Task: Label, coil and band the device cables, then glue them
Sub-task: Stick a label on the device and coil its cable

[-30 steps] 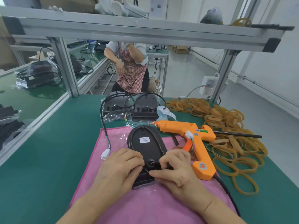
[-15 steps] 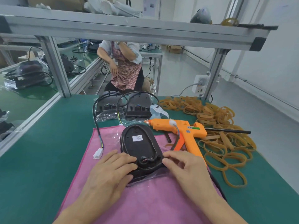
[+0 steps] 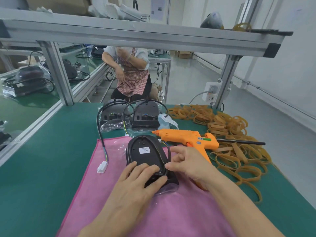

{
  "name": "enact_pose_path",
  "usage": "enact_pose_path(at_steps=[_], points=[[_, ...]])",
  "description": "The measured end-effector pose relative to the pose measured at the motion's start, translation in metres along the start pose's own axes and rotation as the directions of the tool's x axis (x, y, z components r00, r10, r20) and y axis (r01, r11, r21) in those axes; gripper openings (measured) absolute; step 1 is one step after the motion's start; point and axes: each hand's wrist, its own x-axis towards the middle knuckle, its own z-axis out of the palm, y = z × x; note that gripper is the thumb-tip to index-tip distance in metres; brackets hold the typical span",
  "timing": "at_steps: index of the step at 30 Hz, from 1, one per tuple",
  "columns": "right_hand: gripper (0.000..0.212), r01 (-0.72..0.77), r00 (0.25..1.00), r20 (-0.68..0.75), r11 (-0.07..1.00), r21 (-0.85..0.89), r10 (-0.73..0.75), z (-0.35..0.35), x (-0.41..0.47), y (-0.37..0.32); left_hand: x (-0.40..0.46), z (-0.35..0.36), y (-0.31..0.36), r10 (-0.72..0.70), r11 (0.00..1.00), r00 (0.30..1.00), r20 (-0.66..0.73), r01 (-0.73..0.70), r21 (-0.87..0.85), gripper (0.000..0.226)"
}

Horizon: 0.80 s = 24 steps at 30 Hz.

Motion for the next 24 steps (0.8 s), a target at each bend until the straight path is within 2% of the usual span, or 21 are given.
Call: enact_pose_path(at_steps=[2,4,6,7,10,11,15,17,19,20,21,22,24], points=[[0.032,0.009,0.999,0.051,1.000,-0.010,-0.008,-0.004,0.000,-0.003,0.005,0.007,0.003,-0.011,0.999,1.000,-0.018,0.010,-0.036,0.046],[0.025,0.002,0.987,0.158,0.998,0.057,-0.011,-0.010,0.001,-0.006,0.007,0.009,0.000,-0.003,0.999,1.000,-0.030,0.002,-0.047,0.049],[0.033,-0.035,0.979,0.205,0.992,0.125,0.008,-0.010,0.000,-0.007,0.006,0.010,-0.004,0.001,0.997,0.998,-0.060,-0.006,-0.083,0.046],[0.034,-0.049,0.982,0.186,0.987,0.151,0.021,-0.009,0.001,-0.005,0.005,0.010,-0.006,-0.004,0.994,0.997,-0.076,-0.004,-0.105,0.043],[0.013,-0.083,0.995,0.073,0.986,0.148,0.073,-0.002,0.005,0.002,0.007,0.010,-0.009,-0.014,0.993,0.996,-0.090,0.004,-0.116,0.039],[0.013,-0.086,0.996,0.046,0.986,0.140,0.080,-0.001,0.007,0.007,0.007,0.009,-0.009,-0.012,0.994,0.996,-0.089,0.002,-0.114,0.040],[0.012,-0.090,0.995,0.053,0.990,0.111,0.084,-0.001,0.009,0.010,0.009,0.009,-0.009,0.039,0.992,0.997,-0.068,-0.047,-0.116,0.045],[0.017,-0.028,0.998,0.057,0.999,0.020,0.027,-0.002,0.009,0.007,0.010,0.010,-0.010,0.055,0.989,0.997,-0.062,-0.063,-0.136,0.043],[0.032,0.051,0.999,0.024,0.994,-0.095,-0.049,-0.002,0.013,0.007,0.012,0.009,-0.011,0.072,0.983,0.996,-0.051,-0.079,-0.165,0.041],[0.034,0.097,0.995,-0.003,0.985,-0.140,-0.098,0.000,0.013,0.005,0.014,0.007,-0.012,0.083,0.980,0.996,-0.041,-0.089,-0.179,0.040],[0.027,0.151,0.986,-0.032,0.960,-0.234,-0.163,0.001,0.014,0.006,0.015,0.005,-0.013,0.095,0.977,0.995,-0.026,-0.098,-0.188,0.039],[0.017,0.192,0.973,-0.046,0.908,-0.373,-0.225,0.004,0.016,0.008,0.016,0.003,-0.014,0.107,0.976,0.994,-0.007,-0.107,-0.191,0.038],[0.023,0.191,0.954,-0.057,0.745,-0.639,-0.294,0.011,0.015,0.012,0.016,-0.003,-0.019,0.135,0.970,0.990,0.034,-0.126,-0.207,0.033]])
